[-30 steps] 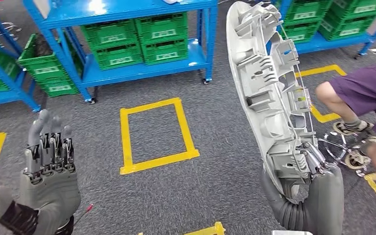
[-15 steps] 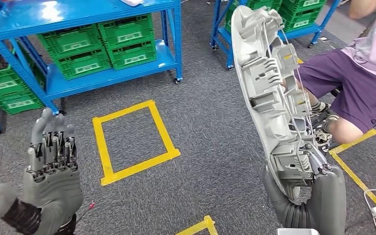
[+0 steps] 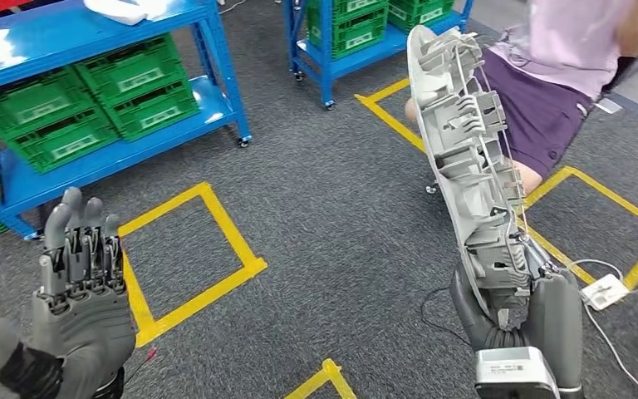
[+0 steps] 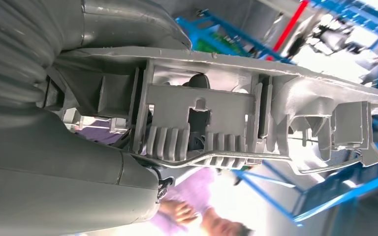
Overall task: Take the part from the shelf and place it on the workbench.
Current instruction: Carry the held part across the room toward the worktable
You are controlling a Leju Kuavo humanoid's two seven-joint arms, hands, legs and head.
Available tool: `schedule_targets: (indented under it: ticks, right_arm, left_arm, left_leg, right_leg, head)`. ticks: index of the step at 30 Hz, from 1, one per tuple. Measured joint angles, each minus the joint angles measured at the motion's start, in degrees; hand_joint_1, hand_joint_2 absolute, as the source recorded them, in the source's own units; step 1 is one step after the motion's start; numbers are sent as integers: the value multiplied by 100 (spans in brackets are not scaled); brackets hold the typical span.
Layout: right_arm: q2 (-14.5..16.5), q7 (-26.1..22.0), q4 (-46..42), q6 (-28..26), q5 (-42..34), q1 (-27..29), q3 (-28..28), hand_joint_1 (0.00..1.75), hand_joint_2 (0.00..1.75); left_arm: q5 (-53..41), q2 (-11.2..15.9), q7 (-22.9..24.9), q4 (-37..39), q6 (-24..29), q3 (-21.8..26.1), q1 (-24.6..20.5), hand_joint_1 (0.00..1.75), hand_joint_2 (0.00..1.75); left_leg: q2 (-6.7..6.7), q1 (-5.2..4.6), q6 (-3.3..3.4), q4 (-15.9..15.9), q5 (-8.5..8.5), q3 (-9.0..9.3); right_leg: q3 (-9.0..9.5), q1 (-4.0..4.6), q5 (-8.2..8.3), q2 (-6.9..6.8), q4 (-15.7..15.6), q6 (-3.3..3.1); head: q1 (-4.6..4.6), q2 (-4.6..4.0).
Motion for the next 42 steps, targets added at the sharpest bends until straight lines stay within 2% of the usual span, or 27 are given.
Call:
schedule_targets:
  ticks: [2, 4, 6, 7, 8, 9, 11, 13, 15, 16, 17, 18, 21, 22, 24, 25, 27, 29, 31, 32, 34, 35, 37, 38, 40, 41, 42]
  right_arm:
    - [-13, 1, 51, 3, -142, 31, -100, 175, 175]
    - [-23, 1, 95, 7, -253, 53, -203, 175, 175]
    - [-40, -3, 136, 14, -359, 52, -300, 175, 175]
    - [-48, -7, 159, 25, -423, 54, -346, 175, 175]
    - [-64, -12, 185, 41, -501, 55, -402, 175, 175]
    - [-78, -15, 212, 62, -575, 70, -456, 175, 175]
    - [-120, -21, 281, 118, -763, 78, -606, 175, 175]
    - [-152, -24, 358, 169, -974, 60, -784, 175, 175]
    - [-178, -26, 433, 217, -1184, 48, -933, 175, 175]
    - [-198, -29, 477, 254, -1320, 44, -1005, 175, 175]
    - [-223, -33, 522, 299, -1464, 38, -1075, 175, 175]
    - [-257, -42, 579, 361, -1640, 26, -1164, 175, 175]
    - [-366, -95, 781, 546, -2123, -50, -1469, 175, 175]
    - [-394, -118, 849, 585, -2232, -83, -1565, 175, 175]
    - [-449, -172, 964, 642, -2419, -124, -1742, 175, 175]
    - [-473, -204, 1011, 662, -2501, -129, -1820, 175, 175]
    - [-509, -266, 1086, 695, -2629, -149, -1935, 175, 175]
    - [-527, -299, 1166, 713, -2683, -177, -2017, 175, 175]
    - [-533, -309, 1241, 718, -2729, -184, -2080, 175, 175]
    - [-535, -318, 1278, 719, -2782, -183, -2111, 175, 175]
    - [-540, -365, 1346, 725, -2937, -181, -2174, 175, 175]
    - [-545, -409, 1383, 728, -3044, -179, -2212, 175, 175]
    - [-567, -528, 1444, 742, -3272, -186, -2291, 175, 175]
    - [-580, -584, 1473, 756, -3381, -188, -2329, 175, 175]
    - [-613, -671, 1523, 797, -3595, -183, -2407, 175, 175]
    - [-633, -693, 1541, 817, -3687, -174, -2436, 175, 175]
    - [-657, -712, 1557, 836, -3780, -184, -2466, 175, 175]
  left_arm:
    - [0, 1, -3, 6, -6, -1, -2, 0, 0]
    - [0, 1, -9, 8, -16, -2, -7, 0, 0]
    - [-1, 0, -17, 6, -36, -4, -12, 0, 0]
    - [-1, -1, -19, 6, -50, -5, -14, 0, 0]
    - [1, -4, -23, 6, -69, -7, -19, 0, 0]
    - [3, -8, -26, 10, -89, -9, -30, 0, 0]
    - [9, -23, -40, 17, -138, -11, -51, 0, 0]
    - [13, -36, -55, 32, -183, -14, -56, 0, 0]
    - [20, -40, -67, 55, -221, -15, -55, 0, 0]
    - [25, -42, -81, 67, -243, -16, -60, 0, 0]
    - [32, -45, -98, 75, -262, -17, -68, 0, 0]
    - [46, -51, -124, 86, -285, -20, -83, 0, 0]
    - [109, -78, -205, 121, -349, -29, -122, 0, 0]
    - [123, -86, -225, 132, -362, -31, -126, 0, 0]
    - [134, -96, -256, 152, -379, -34, -134, 0, 0]
    - [136, -99, -269, 158, -387, -36, -141, 0, 0]
    - [138, -103, -296, 162, -404, -37, -149, 0, 0]
    - [138, -104, -306, 173, -411, -40, -144, 0, 0]
    - [138, -104, -308, 196, -414, -42, -135, 0, 0]
    - [138, -104, -313, 209, -416, -42, -134, 0, 0]
    - [138, -110, -328, 232, -421, -43, -135, 0, 0]
    - [138, -115, -340, 240, -423, -45, -137, 0, 0]
    - [137, -130, -366, 255, -425, -52, -139, 0, 0]
    - [136, -135, -377, 264, -425, -58, -141, 0, 0]
    - [136, -150, -396, 284, -426, -75, -153, 0, 0]
    - [137, -161, -403, 293, -429, -82, -165, 0, 0]
    - [139, -175, -411, 302, -437, -88, -178, 0, 0]
  left_leg:
    - [-88, -11, 90, -406, 339, 159]
    - [-386, -12, 211, -1116, 648, 483]
    - [-626, -29, 270, -1500, 714, 664]
    - [-628, -43, 271, -1548, 710, 695]
    - [-553, -53, 265, -1617, 735, 730]
    - [-467, -43, 260, -1659, 758, 763]
    - [-299, -17, 274, -1765, 807, 821]
    - [-118, -28, 297, -1788, 812, 843]
    - [60, -39, 305, -1771, 795, 836]
    - [148, -42, 304, -1761, 782, 835]
    - [225, -44, 299, -1747, 767, 834]
    - [303, -46, 288, -1727, 745, 835]
    - [500, -84, 226, -1654, 678, 823]
    - [548, -98, 203, -1642, 669, 817]
    - [642, -106, 152, -1647, 666, 822]
    - [603, -97, 123, -1637, 643, 815]
    - [324, -68, 70, -1403, 473, 694]
    - [41, -43, 38, -701, 155, 332]
    - [-8, -42, 37, -45, -18, -34]
    - [-18, -43, 54, 2, 53, -87]
    - [-113, -46, 122, -521, 439, 125]
    - [-272, -40, 174, -926, 625, 314]
    - [-560, -41, 244, -1513, 801, 611]
    - [-619, -53, 262, -1600, 786, 666]
    - [-490, -73, 280, -1666, 812, 723]
    - [-411, -66, 296, -1719, 839, 749]
    - [-323, -57, 315, -1777, 869, 781]
  right_leg:
    - [3, 26, 8, 191, 1, 0]
    - [-1, 24, 24, 345, -7, 21]
    - [-52, -24, 62, 484, -18, 86]
    - [-85, -55, 91, 558, -40, 134]
    - [-111, -68, 120, 640, -59, 184]
    - [-146, -75, 135, 626, -69, 217]
    - [-284, -38, -1, 284, 161, 261]
    - [-590, -22, -335, -128, 834, 293]
    - [-866, -28, -551, -216, 1455, 319]
    - [-885, -28, -528, -226, 1518, 326]
    - [-809, -28, -428, -236, 1387, 328]
    - [-614, -24, -255, -278, 1034, 321]
    - [-45, 42, 43, -558, 11, 226]
    - [-8, 66, 35, -585, -60, 188]
    - [-18, 71, 66, -473, -61, 124]
    - [-18, 58, 80, -417, -82, 96]
    - [-2, 18, 111, -312, -123, 45]
    - [-7, 7, 126, -191, -130, 23]
    - [-19, 14, 131, -48, -129, 16]
    - [-20, 19, 132, 31, -127, 16]
    - [-16, 23, 138, 196, -123, 21]
    - [-18, 15, 144, 277, -123, 31]
    - [-55, -20, 170, 428, -122, 90]
    - [-85, -51, 189, 501, -128, 135]
    - [-129, -97, 240, 652, -166, 237]
    - [-156, -94, 247, 625, -168, 268]
    - [-216, -76, 194, 483, -83, 289]
  head:
    - [-41, -1]
    - [-58, -1]
    - [-49, -1]
    - [-55, -1]
    - [-68, -1]
    - [-86, 0]
    - [-33, -1]
    - [56, 0]
    - [117, 0]
    - [144, 0]
    - [169, 0]
    - [192, 0]
    - [235, 0]
    - [232, 0]
    - [222, 0]
    - [216, -1]
    - [179, -1]
    - [98, -1]
    - [41, -1]
    - [26, 0]
    - [1, 1]
    - [-7, 0]
    - [2, -1]
    - [3, -2]
    - [-17, -1]
    - [-14, -1]
    - [13, 0]
